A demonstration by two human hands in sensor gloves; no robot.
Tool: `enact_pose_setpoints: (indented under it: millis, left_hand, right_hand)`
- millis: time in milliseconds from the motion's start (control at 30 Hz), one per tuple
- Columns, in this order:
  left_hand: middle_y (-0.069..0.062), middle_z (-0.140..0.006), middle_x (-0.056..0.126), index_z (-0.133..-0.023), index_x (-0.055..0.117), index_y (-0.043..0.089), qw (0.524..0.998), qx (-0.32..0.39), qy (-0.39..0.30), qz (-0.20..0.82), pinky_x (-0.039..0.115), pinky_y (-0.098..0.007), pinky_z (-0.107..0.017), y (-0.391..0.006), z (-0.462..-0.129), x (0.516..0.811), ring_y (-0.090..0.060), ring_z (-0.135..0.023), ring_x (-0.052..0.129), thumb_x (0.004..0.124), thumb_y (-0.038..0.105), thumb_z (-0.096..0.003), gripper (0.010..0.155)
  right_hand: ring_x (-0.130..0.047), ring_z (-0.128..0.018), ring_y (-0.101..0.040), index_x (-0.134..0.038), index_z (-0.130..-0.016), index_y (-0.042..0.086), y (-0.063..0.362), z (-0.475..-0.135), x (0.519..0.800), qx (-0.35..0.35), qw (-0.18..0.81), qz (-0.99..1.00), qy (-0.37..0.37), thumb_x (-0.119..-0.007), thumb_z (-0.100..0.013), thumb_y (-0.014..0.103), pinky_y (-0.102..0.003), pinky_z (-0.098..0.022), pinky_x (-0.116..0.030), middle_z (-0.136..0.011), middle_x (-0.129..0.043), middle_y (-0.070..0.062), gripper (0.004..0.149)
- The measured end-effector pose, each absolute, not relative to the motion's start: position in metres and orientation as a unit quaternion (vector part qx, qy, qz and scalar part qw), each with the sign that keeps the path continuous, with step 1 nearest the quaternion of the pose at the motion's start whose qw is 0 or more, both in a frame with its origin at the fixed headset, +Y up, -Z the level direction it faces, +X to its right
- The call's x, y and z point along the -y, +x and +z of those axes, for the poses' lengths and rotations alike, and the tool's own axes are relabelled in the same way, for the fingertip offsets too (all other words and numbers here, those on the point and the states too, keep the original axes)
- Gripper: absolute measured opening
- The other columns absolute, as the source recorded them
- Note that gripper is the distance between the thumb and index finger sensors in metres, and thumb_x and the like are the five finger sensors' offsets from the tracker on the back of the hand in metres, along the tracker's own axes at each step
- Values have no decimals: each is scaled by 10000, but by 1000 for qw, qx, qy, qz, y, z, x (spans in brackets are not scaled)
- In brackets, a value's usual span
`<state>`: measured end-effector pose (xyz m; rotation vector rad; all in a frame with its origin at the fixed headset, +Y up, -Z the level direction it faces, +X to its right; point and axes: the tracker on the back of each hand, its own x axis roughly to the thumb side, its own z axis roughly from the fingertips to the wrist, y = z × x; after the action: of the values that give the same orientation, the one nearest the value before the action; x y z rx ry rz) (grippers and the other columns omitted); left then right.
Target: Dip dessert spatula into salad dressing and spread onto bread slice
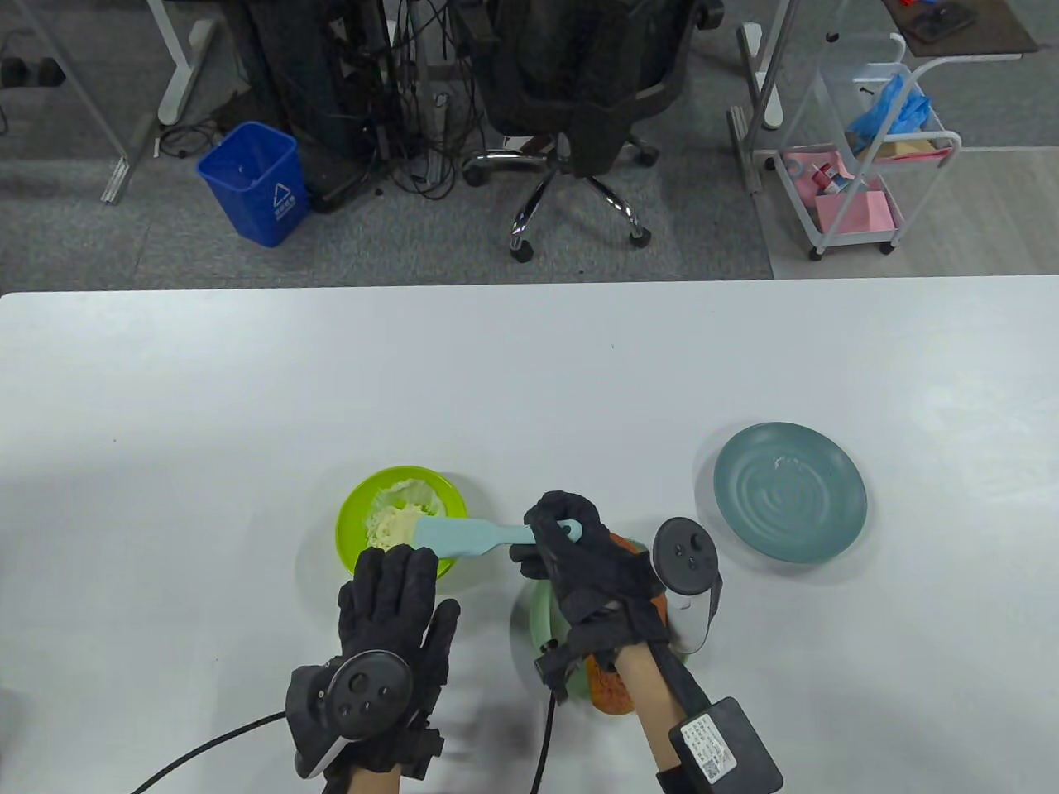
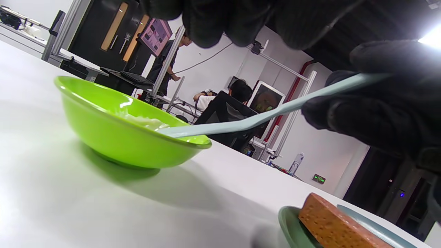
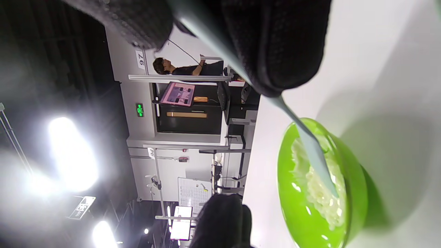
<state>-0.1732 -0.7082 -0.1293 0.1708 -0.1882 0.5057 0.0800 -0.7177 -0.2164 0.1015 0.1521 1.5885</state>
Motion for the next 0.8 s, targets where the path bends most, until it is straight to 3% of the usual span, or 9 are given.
enact_pose_setpoints:
  millis: [433,800]
  left_hand:
    - [-270,-1182,520,-1170,576,75,954,113,105,258,429,-730,-721,-164,-123,703,-602,-1070,455,640,463,-647,654]
    - [-256,-1141,632,-1151,620,82,937,138,91,309,547,-693,-719,-149,-126,711,-590,-1024,630,679,470,-638,646]
  right_hand:
    - [-912,-758,-483,-546,-1016,171,147,-204,716,-37,761,647,28,-720,-619,429,-441,-555,-844,-1001,-610,-252,504]
    - [-932,-705,-478,-572,-996,190,221,-186,749,19,820,572,9,-713,-614,463,-441,-523,-853,-976,-650,-220,490]
